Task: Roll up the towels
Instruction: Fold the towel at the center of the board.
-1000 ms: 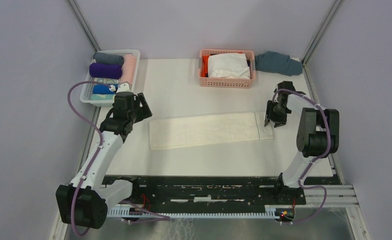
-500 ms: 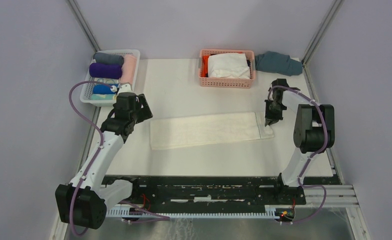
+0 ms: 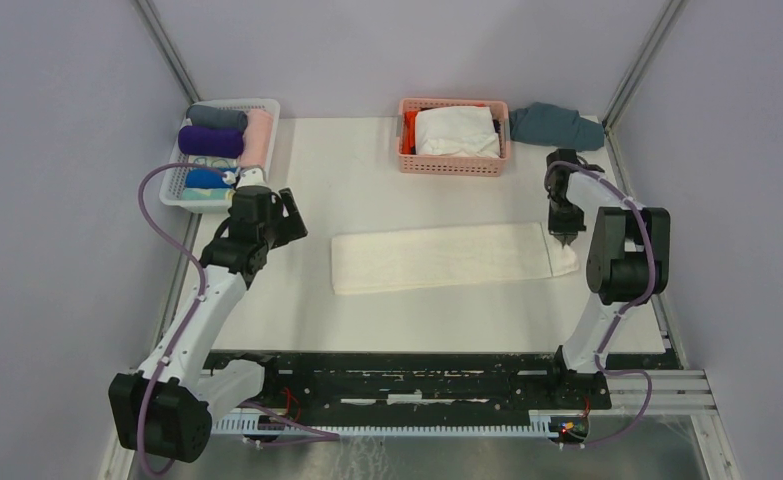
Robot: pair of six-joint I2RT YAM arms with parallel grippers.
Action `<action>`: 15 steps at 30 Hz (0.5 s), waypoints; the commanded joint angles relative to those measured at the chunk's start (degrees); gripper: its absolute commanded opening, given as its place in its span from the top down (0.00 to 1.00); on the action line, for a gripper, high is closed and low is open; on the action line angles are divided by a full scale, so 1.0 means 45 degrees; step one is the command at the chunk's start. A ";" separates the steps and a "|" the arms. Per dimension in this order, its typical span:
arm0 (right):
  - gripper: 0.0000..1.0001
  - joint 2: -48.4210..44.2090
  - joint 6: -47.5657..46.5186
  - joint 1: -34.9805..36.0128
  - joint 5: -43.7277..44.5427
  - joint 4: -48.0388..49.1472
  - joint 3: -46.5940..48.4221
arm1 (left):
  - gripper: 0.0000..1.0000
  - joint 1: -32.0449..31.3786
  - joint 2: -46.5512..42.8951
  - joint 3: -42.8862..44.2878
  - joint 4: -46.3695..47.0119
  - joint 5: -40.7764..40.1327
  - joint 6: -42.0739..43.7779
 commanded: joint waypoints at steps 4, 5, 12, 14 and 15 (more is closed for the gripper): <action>1.00 -0.0155 -0.0232 0.0097 0.3740 -0.1627 0.2711 | 0.15 -0.0064 -0.0229 -0.0168 0.0370 0.1811 -0.0017; 1.00 -0.0266 -0.0346 0.0311 0.3348 -0.1714 0.2757 | 0.15 -0.0069 -0.0172 -0.0216 0.0371 0.2136 -0.0164; 0.99 -0.1787 0.0249 0.2242 -0.1314 -0.1910 0.2249 | 0.16 -0.0065 0.0066 -0.1309 0.1435 0.4533 -0.1985; 0.99 -0.1934 0.0526 0.2826 -0.2260 -0.2079 0.2445 | 0.17 -0.0080 0.0207 -0.1839 0.2035 0.4964 -0.2633; 0.99 -0.1968 0.0618 0.3167 -0.2678 -0.2115 0.2548 | 0.17 -0.0068 0.0300 -0.2095 0.2362 0.5172 -0.3040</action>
